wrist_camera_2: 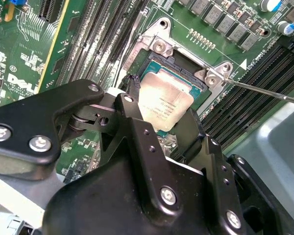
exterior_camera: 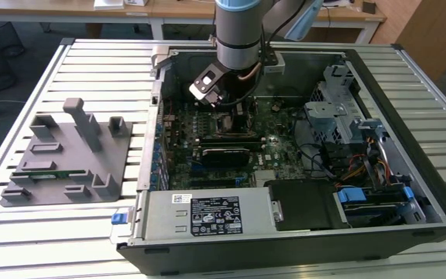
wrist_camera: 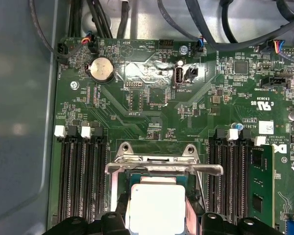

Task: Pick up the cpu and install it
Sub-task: 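Place the cpu into insertion slot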

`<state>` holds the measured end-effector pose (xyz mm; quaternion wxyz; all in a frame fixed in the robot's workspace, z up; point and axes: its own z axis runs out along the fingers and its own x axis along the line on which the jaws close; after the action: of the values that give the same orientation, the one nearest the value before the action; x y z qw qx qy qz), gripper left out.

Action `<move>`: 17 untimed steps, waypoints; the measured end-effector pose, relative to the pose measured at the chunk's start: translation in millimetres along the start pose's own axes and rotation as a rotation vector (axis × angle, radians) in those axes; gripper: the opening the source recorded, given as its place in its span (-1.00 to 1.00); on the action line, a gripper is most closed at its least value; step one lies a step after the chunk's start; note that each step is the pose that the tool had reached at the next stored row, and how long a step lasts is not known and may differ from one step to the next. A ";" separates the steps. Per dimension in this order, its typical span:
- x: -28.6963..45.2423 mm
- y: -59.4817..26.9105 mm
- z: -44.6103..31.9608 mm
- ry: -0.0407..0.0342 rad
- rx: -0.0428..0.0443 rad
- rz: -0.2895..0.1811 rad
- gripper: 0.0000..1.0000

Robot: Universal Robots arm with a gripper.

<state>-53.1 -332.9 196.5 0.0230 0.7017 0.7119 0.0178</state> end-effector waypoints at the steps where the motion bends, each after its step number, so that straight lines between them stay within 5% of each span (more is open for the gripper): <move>1: 0.1 0.0 0.4 0.0004 0.0000 0.000 0.07; 17: 1.3 -0.2 3.5 0.0024 -0.0009 0.000 0.07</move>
<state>-53.1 -331.6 193.0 0.0225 0.7018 0.7118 0.0189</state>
